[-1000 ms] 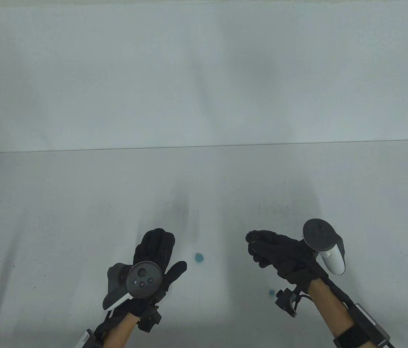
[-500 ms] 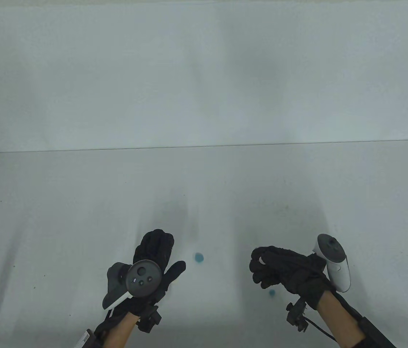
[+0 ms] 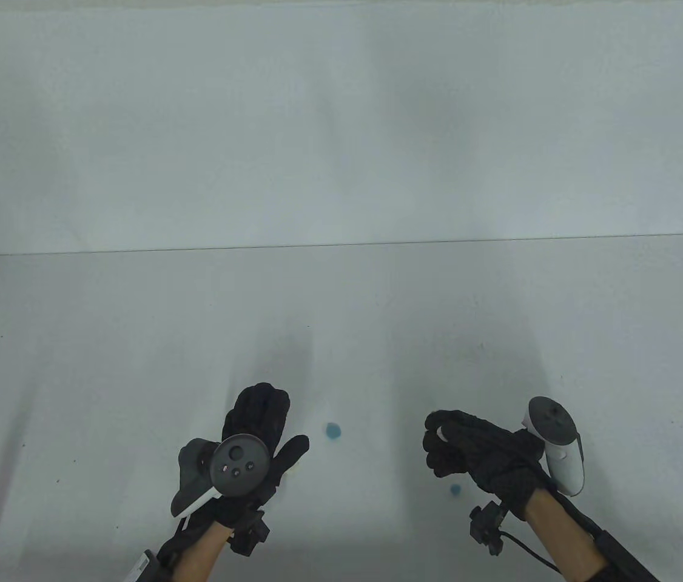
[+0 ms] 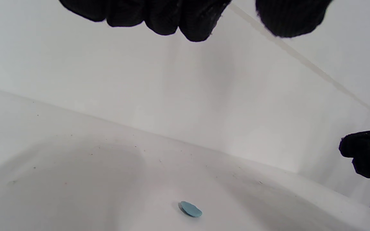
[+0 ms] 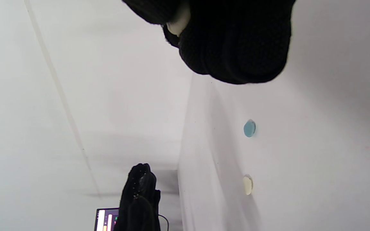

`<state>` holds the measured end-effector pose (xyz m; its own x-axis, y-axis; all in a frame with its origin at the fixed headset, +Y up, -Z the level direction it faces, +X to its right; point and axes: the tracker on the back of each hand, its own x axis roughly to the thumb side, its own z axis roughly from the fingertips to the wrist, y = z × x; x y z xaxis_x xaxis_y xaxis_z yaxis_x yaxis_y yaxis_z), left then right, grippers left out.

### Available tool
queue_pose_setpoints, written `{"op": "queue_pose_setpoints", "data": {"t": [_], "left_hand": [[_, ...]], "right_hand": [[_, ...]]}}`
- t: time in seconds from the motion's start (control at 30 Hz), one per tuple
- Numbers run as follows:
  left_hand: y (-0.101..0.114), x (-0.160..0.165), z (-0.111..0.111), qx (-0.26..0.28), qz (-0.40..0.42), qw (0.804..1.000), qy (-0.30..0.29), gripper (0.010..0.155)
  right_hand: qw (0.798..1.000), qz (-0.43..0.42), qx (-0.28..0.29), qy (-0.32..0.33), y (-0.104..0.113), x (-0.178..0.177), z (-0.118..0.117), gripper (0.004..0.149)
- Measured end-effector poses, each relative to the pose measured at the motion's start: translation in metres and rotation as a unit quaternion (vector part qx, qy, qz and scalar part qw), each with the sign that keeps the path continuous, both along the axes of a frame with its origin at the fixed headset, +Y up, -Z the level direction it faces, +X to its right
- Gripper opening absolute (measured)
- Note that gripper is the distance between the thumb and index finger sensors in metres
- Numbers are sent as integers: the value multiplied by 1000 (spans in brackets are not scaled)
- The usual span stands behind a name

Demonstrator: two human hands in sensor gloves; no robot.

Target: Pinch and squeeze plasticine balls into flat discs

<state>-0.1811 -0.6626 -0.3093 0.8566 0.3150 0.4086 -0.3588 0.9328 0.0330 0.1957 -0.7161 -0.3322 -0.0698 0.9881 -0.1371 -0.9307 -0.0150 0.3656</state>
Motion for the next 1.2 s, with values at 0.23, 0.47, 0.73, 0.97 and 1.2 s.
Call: {"op": "queue_pose_setpoints", "data": {"t": [0.23,0.47,0.73,0.97,1.2], "left_hand": [[-1,1,0,-4,-1,1000,-1,77],[-2,2,-1,-5,-1,1000,-2,77],[-3,5,-2,-6,-2,1000,-3,77],[-4,5,-2,-8,-3,1000,-2,77],[-4,5,-2,-6,-1,1000,-2,77]], "right_hand": [[999,-47,-1,4,1,5,0,57],[999,-12,33,-6,8,6,1,44],[998,21,55,-38,11,10,2,48],[999,-47,23,-14,5,12,2,72],[999,-24,32,-14,9,11,1,45]]}}
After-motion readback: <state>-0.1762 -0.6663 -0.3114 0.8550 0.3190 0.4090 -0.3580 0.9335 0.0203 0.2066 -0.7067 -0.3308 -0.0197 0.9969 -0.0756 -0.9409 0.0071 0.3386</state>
